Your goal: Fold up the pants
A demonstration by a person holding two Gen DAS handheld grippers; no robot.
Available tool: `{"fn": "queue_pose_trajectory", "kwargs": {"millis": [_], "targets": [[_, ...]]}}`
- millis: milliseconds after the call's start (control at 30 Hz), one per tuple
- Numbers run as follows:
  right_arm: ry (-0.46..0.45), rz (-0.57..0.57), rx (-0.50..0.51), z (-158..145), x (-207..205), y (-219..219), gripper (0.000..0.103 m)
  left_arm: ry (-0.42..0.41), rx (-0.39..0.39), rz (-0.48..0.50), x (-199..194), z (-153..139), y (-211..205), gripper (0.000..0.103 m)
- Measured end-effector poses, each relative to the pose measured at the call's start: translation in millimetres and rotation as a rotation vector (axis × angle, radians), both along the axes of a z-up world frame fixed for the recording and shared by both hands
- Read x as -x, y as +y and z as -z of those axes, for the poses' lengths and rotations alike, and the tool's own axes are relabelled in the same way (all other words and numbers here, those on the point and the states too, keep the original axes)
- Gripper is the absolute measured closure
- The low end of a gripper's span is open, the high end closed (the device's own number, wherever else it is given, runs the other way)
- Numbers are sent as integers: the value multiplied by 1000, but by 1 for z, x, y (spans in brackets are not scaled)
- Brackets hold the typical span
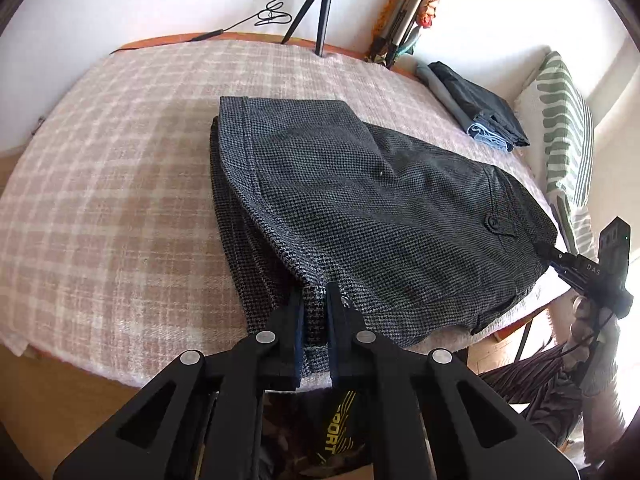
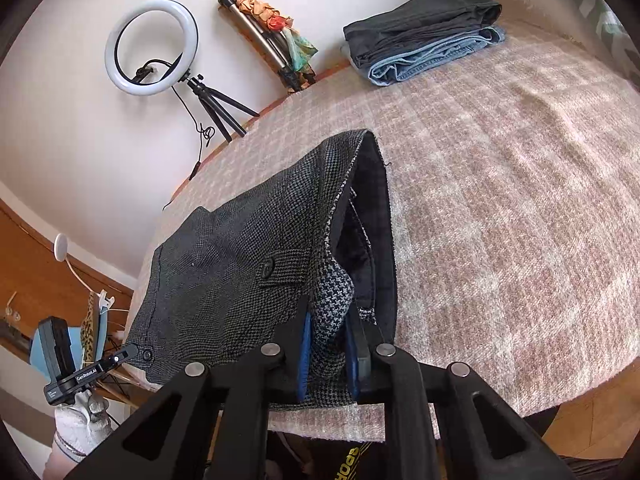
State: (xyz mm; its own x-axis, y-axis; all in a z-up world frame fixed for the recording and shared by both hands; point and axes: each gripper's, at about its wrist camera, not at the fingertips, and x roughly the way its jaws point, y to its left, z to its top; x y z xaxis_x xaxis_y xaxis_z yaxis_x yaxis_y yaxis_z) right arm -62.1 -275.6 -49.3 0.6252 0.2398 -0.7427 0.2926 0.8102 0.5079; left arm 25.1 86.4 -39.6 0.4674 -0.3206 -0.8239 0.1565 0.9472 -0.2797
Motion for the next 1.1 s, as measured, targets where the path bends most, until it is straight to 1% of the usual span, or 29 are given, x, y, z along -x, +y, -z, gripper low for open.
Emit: {"fn": "queue_pose_trajectory", "kwargs": {"millis": [33, 100, 167, 200, 233, 300, 367, 400, 433, 500, 533, 567, 600, 633, 667, 767, 833, 867, 967, 1033, 1100], "targets": [[-16, -6, -4, -7, 0, 2, 94, -16, 7, -4, 0, -6, 3, 95], [-54, -16, -41, -21, 1, 6, 95, -34, 31, -11, 1, -16, 12, 95], [-81, -32, -39, -31, 6, 14, 96, -45, 31, -21, 3, -18, 19, 95], [-82, -31, -29, -30, 10, 18, 96, -40, 26, -26, 3, -15, 22, 95], [-68, -27, -22, -25, 14, 20, 96, -24, 25, -32, 4, -9, 25, 95], [-2, -21, -12, -2, 18, 21, 97, 25, 24, -30, 7, 9, 26, 95], [67, 14, -47, 25, 19, 12, 97, 94, 40, -11, 7, 29, 23, 95], [79, 26, -68, 34, 19, 7, 97, 121, 44, 1, 7, 36, 21, 95], [79, 24, -80, 38, 19, 5, 95, 121, 34, -2, 9, 38, 20, 91], [89, 29, -53, 33, 22, 4, 80, 117, 36, -19, 12, 34, 23, 87], [89, 33, -29, 28, 25, 4, 63, 120, 43, -30, 13, 32, 26, 81], [91, 43, -9, 25, 28, 3, 58, 123, 52, -42, 15, 31, 31, 76], [96, 62, -5, 23, 33, 1, 55, 127, 58, -56, 16, 32, 34, 72], [99, 82, -27, 24, 37, -2, 48, 136, 65, -75, 18, 34, 38, 67], [105, 100, -69, 27, 42, -4, 44, 151, 79, -94, 19, 38, 41, 65], [121, 120, -199, 46, 48, -5, 43, 211, 140, -117, 21, 53, 45, 64], [93, 119, -209, 46, 48, -2, 43, 225, 164, -123, 21, 59, 42, 61], [75, 112, -234, 46, 47, 0, 43, 230, 178, -121, 22, 61, 41, 61], [81, 97, -236, 49, 41, 8, 43, 236, 212, -92, 28, 61, 34, 61], [71, 105, -251, 50, 40, 8, 43, 208, 177, -53, 36, 56, 32, 61], [67, 110, -262, 51, 37, 6, 45, 151, 110, -18, 42, 50, 26, 61]]}}
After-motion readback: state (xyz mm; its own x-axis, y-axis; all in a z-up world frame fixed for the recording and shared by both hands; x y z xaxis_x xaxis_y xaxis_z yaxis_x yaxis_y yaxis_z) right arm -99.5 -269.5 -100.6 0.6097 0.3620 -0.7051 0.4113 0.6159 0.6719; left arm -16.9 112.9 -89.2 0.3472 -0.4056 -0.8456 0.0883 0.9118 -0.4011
